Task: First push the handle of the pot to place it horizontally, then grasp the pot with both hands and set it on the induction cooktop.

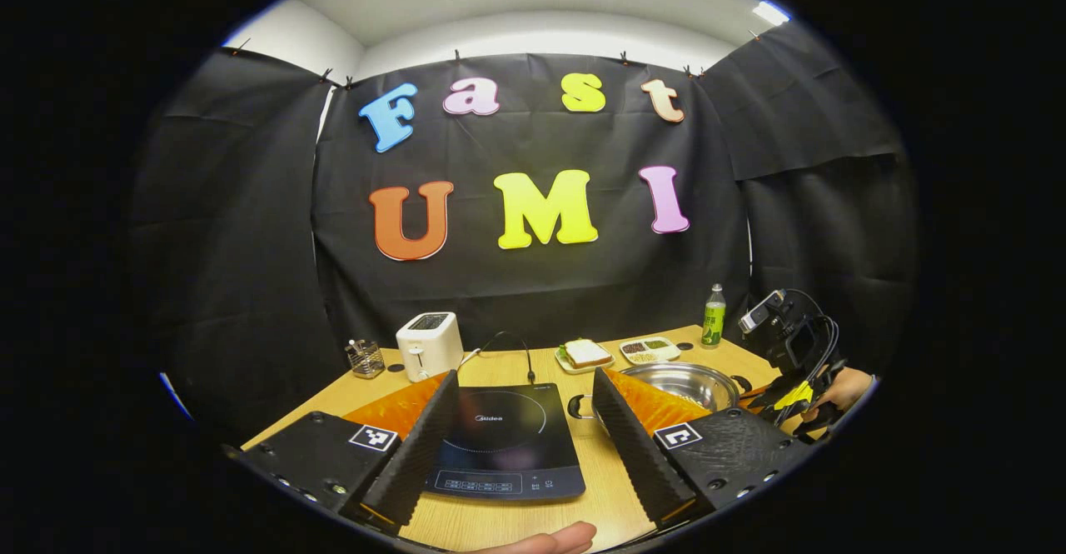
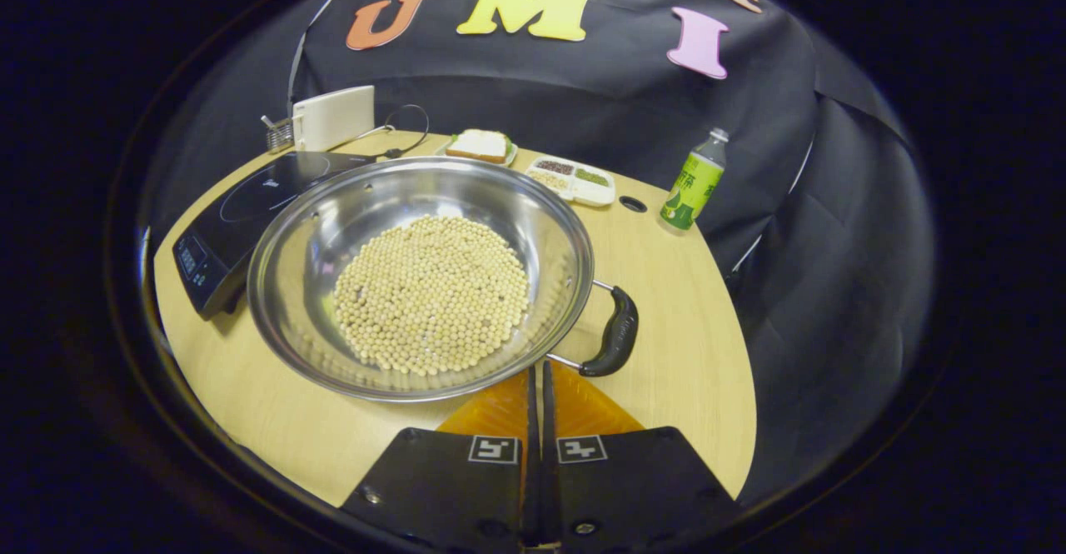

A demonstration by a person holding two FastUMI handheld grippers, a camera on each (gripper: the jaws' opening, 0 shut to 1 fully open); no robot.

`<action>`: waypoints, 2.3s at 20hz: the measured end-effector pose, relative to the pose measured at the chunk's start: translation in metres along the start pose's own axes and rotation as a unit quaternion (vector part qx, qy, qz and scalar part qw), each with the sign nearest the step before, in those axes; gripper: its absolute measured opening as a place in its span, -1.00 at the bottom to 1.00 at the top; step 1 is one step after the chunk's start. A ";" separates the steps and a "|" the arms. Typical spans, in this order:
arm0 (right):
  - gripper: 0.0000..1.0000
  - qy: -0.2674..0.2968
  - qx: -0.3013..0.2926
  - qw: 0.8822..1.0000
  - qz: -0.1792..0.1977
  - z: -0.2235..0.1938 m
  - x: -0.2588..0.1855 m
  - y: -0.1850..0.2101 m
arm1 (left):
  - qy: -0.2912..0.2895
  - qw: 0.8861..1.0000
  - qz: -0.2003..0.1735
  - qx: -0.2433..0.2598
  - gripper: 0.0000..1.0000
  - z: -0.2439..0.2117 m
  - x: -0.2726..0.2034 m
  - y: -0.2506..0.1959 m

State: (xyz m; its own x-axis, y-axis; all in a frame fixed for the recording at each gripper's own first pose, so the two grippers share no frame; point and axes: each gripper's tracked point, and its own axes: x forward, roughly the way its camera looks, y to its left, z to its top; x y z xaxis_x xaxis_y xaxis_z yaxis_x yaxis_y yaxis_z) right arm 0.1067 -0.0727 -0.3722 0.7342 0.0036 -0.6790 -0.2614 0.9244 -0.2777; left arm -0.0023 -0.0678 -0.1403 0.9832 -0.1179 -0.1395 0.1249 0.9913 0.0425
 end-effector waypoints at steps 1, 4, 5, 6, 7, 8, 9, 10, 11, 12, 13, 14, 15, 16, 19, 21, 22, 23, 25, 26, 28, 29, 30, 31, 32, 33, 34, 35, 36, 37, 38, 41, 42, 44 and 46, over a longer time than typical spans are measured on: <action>-0.92 -0.005 -0.004 1.000 0.001 0.002 0.005 -0.002 | 0.005 1.000 -0.003 -0.001 0.92 -0.004 0.006 -0.003; -0.92 -0.015 -0.013 1.000 0.001 0.008 0.019 -0.008 | 0.024 1.000 -0.007 -0.005 0.92 -0.016 0.023 -0.007; -0.92 -0.020 -0.015 1.000 0.001 0.011 0.022 -0.008 | 0.030 0.999 -0.009 -0.007 0.92 -0.019 0.030 -0.008; -0.92 -0.023 -0.017 1.000 0.001 0.014 0.026 -0.007 | 0.036 0.999 -0.009 -0.011 0.92 -0.023 0.036 -0.010; -0.92 -0.025 -0.017 1.000 0.002 0.016 0.028 -0.005 | 0.039 0.999 -0.009 -0.018 0.92 -0.026 0.043 -0.011; -0.93 -0.023 -0.018 1.000 0.004 0.018 0.030 -0.003 | 0.043 0.999 -0.012 -0.025 0.92 -0.028 0.048 -0.012; -0.92 -0.024 -0.019 1.000 0.006 0.020 0.030 0.000 | 0.048 0.998 -0.014 -0.032 0.93 -0.032 0.053 -0.014; -0.92 -0.027 -0.021 0.999 0.009 0.024 0.032 0.002 | 0.053 0.998 -0.016 -0.039 0.93 -0.034 0.057 -0.014; -0.92 -0.027 -0.023 0.999 0.011 0.027 0.034 0.004 | 0.058 0.997 -0.020 -0.046 0.93 -0.037 0.062 -0.016; -0.92 -0.029 -0.024 0.999 0.011 0.029 0.037 0.005 | 0.061 0.997 -0.024 -0.050 0.93 -0.038 0.067 -0.018; -0.92 -0.029 -0.026 0.999 0.010 0.031 0.039 0.006 | 0.065 0.996 -0.027 -0.054 0.92 -0.040 0.072 -0.019; -0.92 -0.030 -0.027 0.999 0.010 0.033 0.040 0.008 | 0.069 0.995 -0.031 -0.058 0.92 -0.043 0.077 -0.021; -0.92 -0.032 -0.027 0.999 0.010 0.034 0.041 0.009 | 0.075 0.995 -0.036 -0.061 0.93 -0.046 0.083 -0.024; -0.92 -0.033 -0.028 0.999 0.010 0.035 0.042 0.008 | 0.082 0.994 -0.041 -0.063 0.92 -0.050 0.088 -0.027; -0.92 -0.038 -0.021 0.999 0.007 0.035 0.040 0.006 | 0.103 0.991 -0.048 -0.069 0.92 -0.062 0.106 -0.032; -0.86 -0.043 -0.010 0.999 0.004 0.034 0.035 0.005 | 0.116 0.990 -0.049 -0.065 0.92 -0.072 0.117 -0.034; -0.84 -0.046 -0.006 0.999 0.000 0.034 0.032 0.004 | 0.122 0.989 -0.050 -0.063 0.92 -0.077 0.123 -0.036; -0.82 -0.051 0.000 0.999 0.000 0.035 0.027 0.003 | 0.126 0.989 -0.050 -0.062 0.92 -0.080 0.127 -0.038; -0.68 -0.065 0.017 0.998 -0.008 0.036 0.017 -0.001 | 0.132 0.988 -0.050 -0.063 0.92 -0.087 0.137 -0.042; -0.73 -0.073 0.030 0.997 -0.011 0.037 0.012 -0.004 | 0.135 0.987 -0.051 -0.064 0.90 -0.090 0.140 -0.044; -0.34 -0.087 0.056 0.995 -0.014 0.040 0.000 -0.009 | 0.143 0.986 -0.050 -0.068 0.92 -0.095 0.147 -0.045; -0.21 -0.096 0.069 0.993 -0.014 0.043 -0.006 -0.009 | 0.147 0.985 -0.051 -0.069 0.92 -0.097 0.149 -0.047; -0.06 -0.101 0.080 0.992 -0.017 0.046 -0.010 -0.012 | 0.148 0.985 -0.051 -0.069 0.92 -0.098 0.151 -0.047; 0.14 -0.106 0.089 0.990 -0.018 0.048 -0.014 -0.013 | 0.149 0.985 -0.051 -0.069 0.92 -0.098 0.153 -0.047; 0.32 -0.109 0.096 0.989 -0.018 0.051 -0.018 -0.013 | 0.150 0.985 -0.052 -0.067 0.92 -0.099 0.155 -0.048; 0.60 -0.111 0.105 0.988 -0.021 0.054 -0.019 -0.015 | 0.152 0.985 -0.053 -0.065 0.92 -0.100 0.157 -0.049; 0.82 -0.111 0.116 0.987 -0.020 0.059 -0.019 -0.016 | 0.154 0.985 -0.053 -0.063 0.92 -0.102 0.160 -0.049; 0.83 -0.110 0.126 0.986 -0.020 0.062 -0.018 -0.014 | 0.158 0.984 -0.052 -0.061 0.92 -0.105 0.161 -0.049; 0.82 -0.106 0.135 0.985 -0.020 0.065 -0.015 -0.015 | 0.161 0.984 -0.051 -0.059 0.92 -0.107 0.164 -0.047; 0.92 -0.102 0.143 0.984 -0.018 0.068 -0.012 -0.014 | 0.164 0.984 -0.048 -0.059 0.92 -0.110 0.166 -0.046; 0.92 -0.100 0.149 0.984 -0.016 0.071 -0.009 -0.013 | 0.166 0.983 -0.046 -0.059 0.92 -0.112 0.170 -0.047; 0.93 -0.090 0.161 0.983 -0.026 0.078 0.006 -0.016 | 0.179 0.981 -0.042 -0.053 0.91 -0.120 0.180 -0.051; 0.93 -0.088 0.167 0.982 -0.025 0.080 0.012 -0.015 | 0.184 0.981 -0.045 -0.049 0.92 -0.124 0.184 -0.054; 0.93 -0.079 0.176 0.981 -0.017 0.082 0.023 -0.011 | 0.196 0.979 -0.045 -0.043 0.92 -0.134 0.192 -0.055; 0.92 -0.072 0.180 0.981 -0.022 0.083 0.036 -0.013 | 0.211 0.975 -0.044 -0.044 0.92 -0.145 0.200 -0.056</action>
State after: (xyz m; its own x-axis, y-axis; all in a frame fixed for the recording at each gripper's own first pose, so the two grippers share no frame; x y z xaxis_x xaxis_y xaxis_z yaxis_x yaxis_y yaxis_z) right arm 0.1888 -0.0527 -0.3366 0.8271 -0.0089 -0.5620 -0.0093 0.9995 -0.0294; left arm 0.1678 -0.1385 -0.3138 0.8243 -0.1870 -0.5344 0.1771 0.9817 -0.0704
